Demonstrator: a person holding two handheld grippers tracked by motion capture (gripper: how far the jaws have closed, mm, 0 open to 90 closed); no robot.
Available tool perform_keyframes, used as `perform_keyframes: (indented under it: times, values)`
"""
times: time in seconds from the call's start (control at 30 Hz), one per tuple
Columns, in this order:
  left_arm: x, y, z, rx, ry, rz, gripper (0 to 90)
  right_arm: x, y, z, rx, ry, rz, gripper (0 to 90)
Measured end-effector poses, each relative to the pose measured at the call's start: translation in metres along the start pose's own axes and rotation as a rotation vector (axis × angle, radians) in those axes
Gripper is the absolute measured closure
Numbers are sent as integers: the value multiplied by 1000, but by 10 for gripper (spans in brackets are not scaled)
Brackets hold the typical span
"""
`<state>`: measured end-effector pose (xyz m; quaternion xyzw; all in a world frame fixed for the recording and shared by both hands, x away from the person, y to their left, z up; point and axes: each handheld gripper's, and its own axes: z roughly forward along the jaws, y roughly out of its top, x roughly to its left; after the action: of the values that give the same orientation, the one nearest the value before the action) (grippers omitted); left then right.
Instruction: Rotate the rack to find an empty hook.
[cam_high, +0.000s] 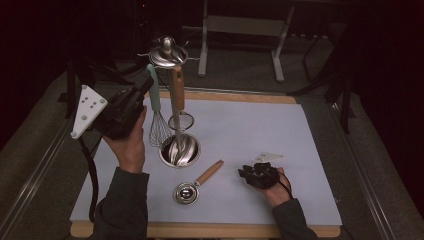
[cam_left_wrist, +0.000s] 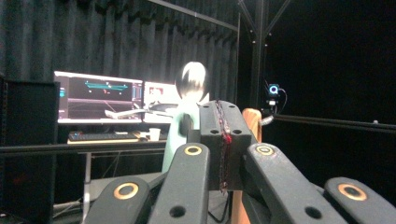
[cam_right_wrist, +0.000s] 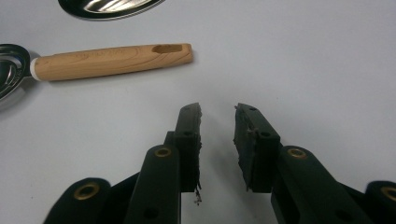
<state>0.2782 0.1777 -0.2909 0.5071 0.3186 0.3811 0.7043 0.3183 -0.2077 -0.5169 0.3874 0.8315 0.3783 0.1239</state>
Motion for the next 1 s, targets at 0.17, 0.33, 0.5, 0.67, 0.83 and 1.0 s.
perform_keyframes:
  times: [0.17,0.33,0.5,0.67,0.83,1.0]
  values:
    - [1,3,7,5,7,8,897,-2,-2,0,-3,0,12,704]
    - [4,2,7,14,6,10,897,-2,-3,0,1,2,18,703]
    - [6,3,7,20,8,25,897,0,-4,1,5,10,10,706]
    - [12,4,6,23,30,23,897,-1,-4,0,3,12,11,707]
    - [21,6,8,34,57,21,897,-1,-5,1,6,15,13,708]
    - [29,7,12,53,79,27,897,0,-5,1,7,17,12,714]
